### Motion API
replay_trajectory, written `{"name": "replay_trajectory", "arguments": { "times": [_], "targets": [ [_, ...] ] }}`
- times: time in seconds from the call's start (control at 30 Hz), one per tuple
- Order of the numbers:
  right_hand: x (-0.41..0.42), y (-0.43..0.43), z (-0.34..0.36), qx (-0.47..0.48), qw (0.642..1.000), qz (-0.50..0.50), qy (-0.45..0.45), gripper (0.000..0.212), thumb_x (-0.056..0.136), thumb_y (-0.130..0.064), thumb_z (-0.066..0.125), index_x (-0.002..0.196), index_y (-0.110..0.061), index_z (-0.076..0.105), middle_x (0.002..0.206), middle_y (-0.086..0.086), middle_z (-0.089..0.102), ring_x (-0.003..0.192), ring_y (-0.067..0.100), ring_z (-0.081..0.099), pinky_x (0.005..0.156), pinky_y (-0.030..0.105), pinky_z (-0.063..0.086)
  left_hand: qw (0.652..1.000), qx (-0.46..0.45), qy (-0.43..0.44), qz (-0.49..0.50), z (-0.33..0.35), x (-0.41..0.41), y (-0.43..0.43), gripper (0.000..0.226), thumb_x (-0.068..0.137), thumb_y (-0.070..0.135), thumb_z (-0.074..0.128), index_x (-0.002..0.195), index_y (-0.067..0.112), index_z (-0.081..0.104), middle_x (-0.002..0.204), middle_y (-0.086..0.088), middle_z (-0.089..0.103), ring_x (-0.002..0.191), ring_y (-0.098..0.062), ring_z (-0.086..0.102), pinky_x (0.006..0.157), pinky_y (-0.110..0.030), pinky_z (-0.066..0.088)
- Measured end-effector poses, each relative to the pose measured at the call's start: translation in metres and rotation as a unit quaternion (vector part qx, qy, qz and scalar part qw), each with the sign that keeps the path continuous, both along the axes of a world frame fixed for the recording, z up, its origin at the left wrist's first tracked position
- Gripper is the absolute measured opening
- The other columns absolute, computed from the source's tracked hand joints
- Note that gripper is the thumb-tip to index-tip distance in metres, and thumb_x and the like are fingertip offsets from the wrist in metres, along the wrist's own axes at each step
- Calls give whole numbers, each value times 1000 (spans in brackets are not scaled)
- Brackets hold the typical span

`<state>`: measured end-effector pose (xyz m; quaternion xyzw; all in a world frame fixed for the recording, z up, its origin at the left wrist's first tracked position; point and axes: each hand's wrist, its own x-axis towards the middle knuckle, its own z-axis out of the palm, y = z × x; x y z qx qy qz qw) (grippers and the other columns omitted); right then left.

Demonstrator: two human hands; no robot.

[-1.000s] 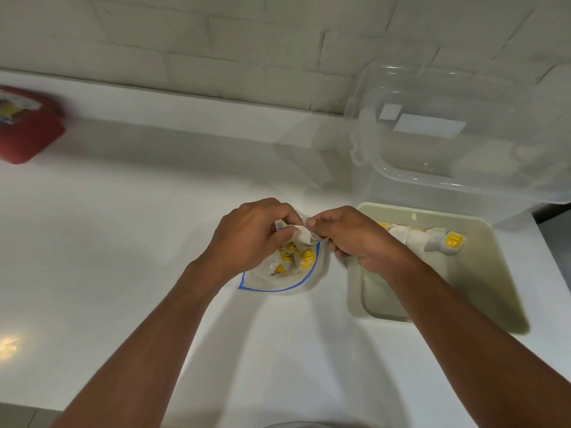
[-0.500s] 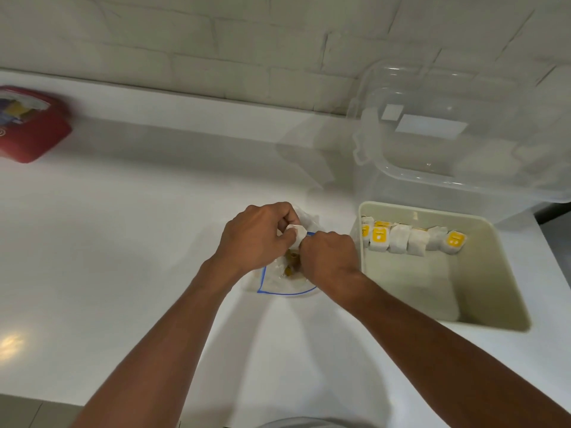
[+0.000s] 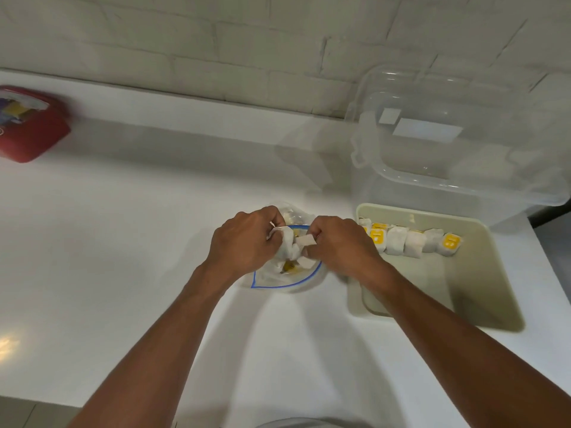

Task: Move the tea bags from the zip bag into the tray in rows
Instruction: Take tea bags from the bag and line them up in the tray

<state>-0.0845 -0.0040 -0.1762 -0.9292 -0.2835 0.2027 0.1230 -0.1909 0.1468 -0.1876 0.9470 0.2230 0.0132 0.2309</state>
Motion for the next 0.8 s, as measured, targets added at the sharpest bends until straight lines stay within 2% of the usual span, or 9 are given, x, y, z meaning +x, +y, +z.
{"name": "replay_trajectory", "arguments": {
  "times": [0.1, 0.2, 0.33, 0.43, 0.53, 0.63, 0.7, 0.8],
  "targets": [
    [3, -3, -5, 57, 996, -42, 59, 29, 71, -47, 80, 75, -27, 58, 79, -6, 69, 79, 20, 67, 74, 34, 54, 1000, 2, 10, 4, 1, -1, 1, 10, 95, 40, 51, 102, 36, 57, 90, 15, 70, 82, -17, 60, 61, -28, 43],
    [2, -8, -4, 177, 972, -85, 128, 18, 79, -40, 78, 78, -26, 67, 73, -5, 71, 68, 15, 71, 68, 28, 51, 1000, -5, 12, 9, 3, -2, 2, 9, 94, 41, 53, 99, 36, 57, 90, 16, 70, 85, -17, 61, 64, -29, 47],
    [2, -13, 6, 207, 974, -68, 57, 13, 80, -41, 76, 81, -28, 73, 65, -11, 62, 68, 8, 60, 63, 25, 41, 999, -42, 0, 11, 9, -3, 3, 5, 91, 41, 57, 93, 37, 60, 91, 19, 68, 83, -13, 62, 65, -29, 47],
    [4, -21, 19, 234, 967, -74, 74, 13, 82, -42, 75, 80, -29, 72, 55, -13, 62, 54, 2, 55, 59, 23, 37, 988, -148, -43, 22, 14, -4, 4, 2, 89, 39, 64, 87, 40, 62, 86, 18, 68, 65, -8, 66, 71, -38, 56],
    [3, -30, 33, 301, 940, -85, 135, 12, 80, -36, 79, 81, -25, 74, 69, -4, 73, 62, 4, 66, 65, 23, 48, 975, -207, -78, 22, 21, -6, 6, 3, 87, 35, 70, 87, 36, 67, 77, 16, 69, 58, -12, 67, 73, -44, 58],
    [3, -38, 39, 363, 908, -112, 177, 15, 79, -34, 81, 83, -20, 76, 76, 2, 74, 73, 14, 71, 71, 27, 57, 967, -237, -94, 16, 28, -6, 8, 4, 86, 32, 73, 82, 33, 71, 75, 12, 70, 59, -14, 67, 73, -44, 58],
    [6, -44, 39, 375, 902, -106, 188, 5, 82, -20, 78, 86, -19, 75, 77, 6, 73, 74, 18, 69, 73, 33, 55, 960, -262, -96, 15, 31, -6, 6, 6, 87, 31, 73, 81, 33, 73, 77, 10, 71, 59, -12, 66, 74, -41, 57],
    [12, -56, 42, 366, 899, -81, 227, 24, 84, -7, 74, 103, -22, 70, 76, 3, 70, 73, 17, 67, 69, 33, 50, 963, -250, -102, 7, 34, -2, 4, 9, 88, 31, 71, 81, 35, 73, 83, 14, 72, 63, -5, 64, 72, -35, 55]
  ]
}}
